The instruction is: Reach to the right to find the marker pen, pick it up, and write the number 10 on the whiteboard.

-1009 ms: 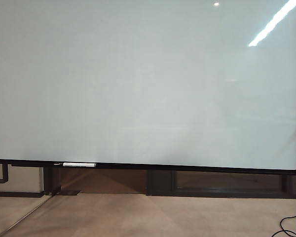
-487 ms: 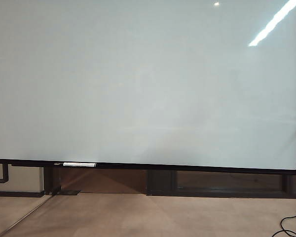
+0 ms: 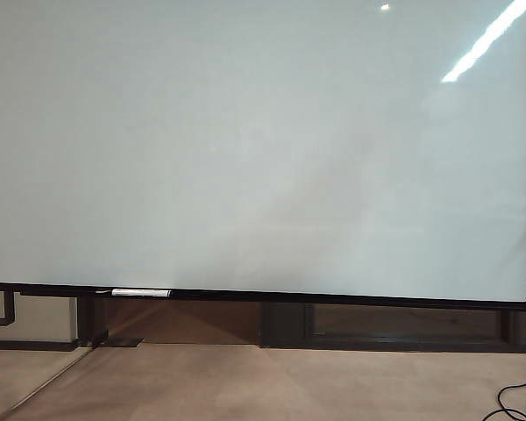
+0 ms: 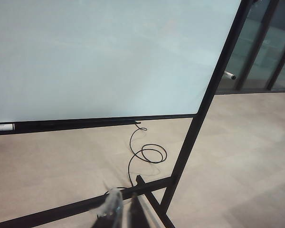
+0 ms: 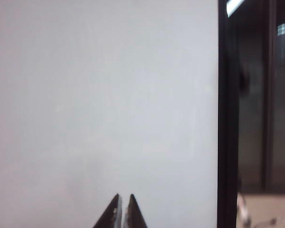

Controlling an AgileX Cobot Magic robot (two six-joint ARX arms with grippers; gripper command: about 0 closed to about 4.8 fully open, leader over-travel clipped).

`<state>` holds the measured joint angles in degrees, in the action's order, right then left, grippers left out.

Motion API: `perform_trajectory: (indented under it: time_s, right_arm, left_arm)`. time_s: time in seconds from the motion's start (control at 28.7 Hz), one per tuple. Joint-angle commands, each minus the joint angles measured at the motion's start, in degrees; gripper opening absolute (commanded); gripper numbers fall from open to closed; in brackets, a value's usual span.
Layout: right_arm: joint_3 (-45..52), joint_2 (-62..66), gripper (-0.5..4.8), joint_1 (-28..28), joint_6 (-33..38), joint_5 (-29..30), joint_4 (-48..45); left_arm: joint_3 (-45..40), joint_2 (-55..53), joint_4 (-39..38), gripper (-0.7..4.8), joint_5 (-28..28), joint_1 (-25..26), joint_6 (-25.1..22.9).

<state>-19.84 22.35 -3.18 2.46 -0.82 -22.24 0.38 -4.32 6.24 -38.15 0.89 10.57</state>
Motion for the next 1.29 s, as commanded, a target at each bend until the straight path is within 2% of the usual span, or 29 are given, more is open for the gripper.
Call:
perform_trajectory:
  time_s: [0.03, 0.1, 0.17, 0.24, 0.42, 0.59, 0.66, 0.73, 0.8, 1.29]
  right_arm:
    - [-6.7, 11.1, 0.23, -0.1, -4.1, 1.0, 0.0]
    - [-10.4, 17.3, 0.28, 0.1, -4.3, 1.0, -0.1]
    - [-12.9, 22.5, 0.82, 0.7, -4.2, 1.0, -0.7]
    - [-14.5, 26.9, 1.13, 1.6, -4.2, 1.0, -2.5]
    - [-15.4, 36.0, 1.17, 7.3, -3.0, 0.4, -9.2]
    - [-15.4, 40.8, 1.16, 15.6, 1.7, 2.4, -9.8]
    - [-15.4, 42.7, 0.88, 18.3, 2.6, 5.0, -10.8]
    - [-15.4, 45.0, -0.08, 20.5, 3.2, 8.4, -12.3]
    - [-15.4, 47.2, -0.06, 21.6, 3.3, 10.2, -13.5]
    - [-15.6, 65.7, -0.06, 21.6, 3.3, 9.7, -30.8]
  left_arm:
    - [0.1, -0.1, 0.5, 0.27, 0.2, -0.1, 0.4]
    - [0.1, -0.1, 0.5, 0.27, 1.0, -0.1, 0.7]
    - [0.1, -0.1, 0.5, 0.27, 1.0, -0.1, 0.7]
    - [0.1, -0.3, 0.6, 0.27, 1.4, -0.1, 0.7]
    - [0.1, -0.4, 0.6, 0.27, 2.1, -0.1, 1.0]
    - [0.1, -0.4, 0.5, 0.27, 2.2, -0.1, 1.3]
    - [0.1, -0.4, 0.5, 0.27, 2.4, -0.1, 1.3]
    - [0.1, -0.4, 0.5, 0.27, 2.6, -0.1, 1.2]
    - [0.1, -0.4, 0.5, 0.27, 2.6, -0.1, 1.0]
    - [0.1, -0.4, 0.4, 0.27, 4.1, -0.1, -1.0]
